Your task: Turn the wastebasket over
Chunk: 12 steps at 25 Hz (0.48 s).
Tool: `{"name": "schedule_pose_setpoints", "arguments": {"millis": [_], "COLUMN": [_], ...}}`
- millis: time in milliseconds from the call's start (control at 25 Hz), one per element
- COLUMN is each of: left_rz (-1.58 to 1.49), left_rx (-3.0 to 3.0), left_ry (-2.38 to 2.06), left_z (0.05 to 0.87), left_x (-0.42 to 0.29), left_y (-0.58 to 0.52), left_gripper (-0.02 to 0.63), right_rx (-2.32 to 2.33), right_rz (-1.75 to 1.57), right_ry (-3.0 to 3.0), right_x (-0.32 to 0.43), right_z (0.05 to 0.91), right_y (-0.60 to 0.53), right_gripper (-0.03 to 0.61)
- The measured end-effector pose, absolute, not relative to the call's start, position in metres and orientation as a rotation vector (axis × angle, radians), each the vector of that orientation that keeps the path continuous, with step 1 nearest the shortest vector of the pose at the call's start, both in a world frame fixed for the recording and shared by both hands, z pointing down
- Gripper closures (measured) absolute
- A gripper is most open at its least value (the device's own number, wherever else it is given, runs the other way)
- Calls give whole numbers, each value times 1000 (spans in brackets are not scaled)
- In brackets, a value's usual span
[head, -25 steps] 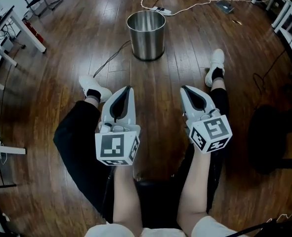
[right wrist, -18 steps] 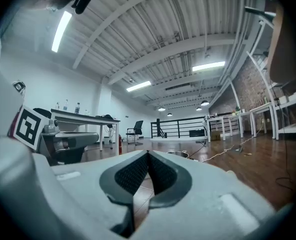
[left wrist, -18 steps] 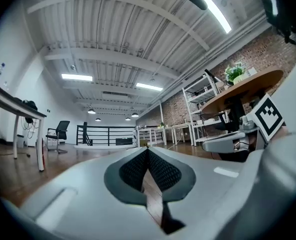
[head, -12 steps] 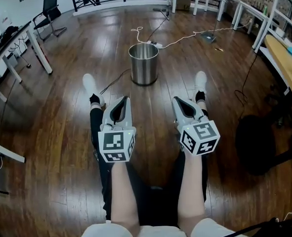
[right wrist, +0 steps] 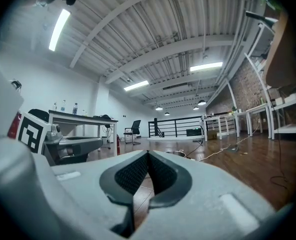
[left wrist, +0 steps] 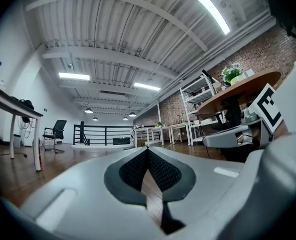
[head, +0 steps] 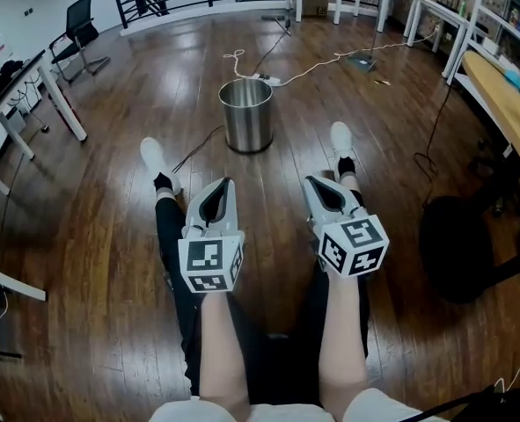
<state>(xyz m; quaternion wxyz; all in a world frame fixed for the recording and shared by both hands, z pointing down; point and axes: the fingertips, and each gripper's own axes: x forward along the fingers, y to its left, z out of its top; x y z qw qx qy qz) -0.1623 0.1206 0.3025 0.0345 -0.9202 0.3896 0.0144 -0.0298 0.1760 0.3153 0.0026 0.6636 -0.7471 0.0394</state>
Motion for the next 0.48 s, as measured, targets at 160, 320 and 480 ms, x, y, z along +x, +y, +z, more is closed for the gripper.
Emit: {"name": "schedule_pose_setpoints", "arguments": {"millis": [160, 320, 480], "left_rz": [31, 8, -19], "left_rx": [-2838, -2855, -2873], "left_ry": [1221, 1227, 1202], "left_z": [312, 322, 334], "left_x": [-160, -155, -144], "left_y": [115, 111, 110], "left_gripper": [597, 597, 597], "right_rx": [2078, 2067, 2074], "right_rz": [164, 193, 232], "right_ry": [-2343, -2339, -2320], "right_x": [-23, -19, -9], "right_z": [329, 337, 349], "right_y": [173, 170, 168], "right_gripper": [586, 586, 586]}}
